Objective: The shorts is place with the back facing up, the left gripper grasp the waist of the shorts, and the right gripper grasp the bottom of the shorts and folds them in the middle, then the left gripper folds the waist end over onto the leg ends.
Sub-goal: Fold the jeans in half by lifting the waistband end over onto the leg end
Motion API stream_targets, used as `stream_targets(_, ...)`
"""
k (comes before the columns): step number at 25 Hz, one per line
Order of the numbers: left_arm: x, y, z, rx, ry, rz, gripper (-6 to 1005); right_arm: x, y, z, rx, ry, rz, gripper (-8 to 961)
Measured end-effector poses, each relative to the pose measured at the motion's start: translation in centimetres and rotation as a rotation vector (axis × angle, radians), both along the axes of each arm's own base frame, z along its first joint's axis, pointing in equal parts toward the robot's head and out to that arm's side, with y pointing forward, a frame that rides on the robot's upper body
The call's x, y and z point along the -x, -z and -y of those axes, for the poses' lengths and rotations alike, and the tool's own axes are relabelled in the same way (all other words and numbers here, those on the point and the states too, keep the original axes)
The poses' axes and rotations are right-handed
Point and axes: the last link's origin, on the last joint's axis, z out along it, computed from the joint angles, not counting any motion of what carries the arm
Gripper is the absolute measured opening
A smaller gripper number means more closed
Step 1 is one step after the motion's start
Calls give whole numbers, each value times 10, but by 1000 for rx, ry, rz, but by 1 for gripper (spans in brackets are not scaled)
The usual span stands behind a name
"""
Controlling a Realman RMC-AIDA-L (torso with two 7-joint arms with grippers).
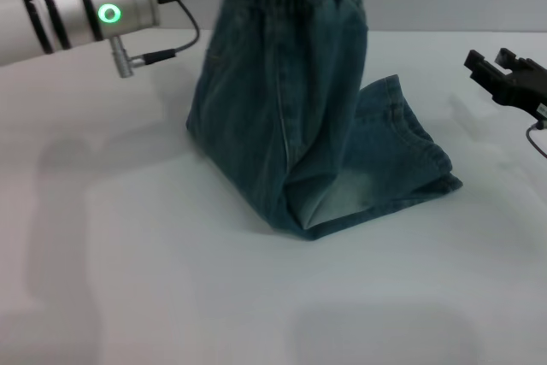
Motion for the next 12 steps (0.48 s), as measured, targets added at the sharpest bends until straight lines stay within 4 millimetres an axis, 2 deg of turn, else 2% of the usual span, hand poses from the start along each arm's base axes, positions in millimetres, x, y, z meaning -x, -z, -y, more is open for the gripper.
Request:
stream_targets(8,-20,32,3,87,40,-51,219,-9,-6,2,-34,46,-12,556)
stream_targets(12,-22,32,4,83,51,-29,226,-14,-11,3,-62,65,-16,556)
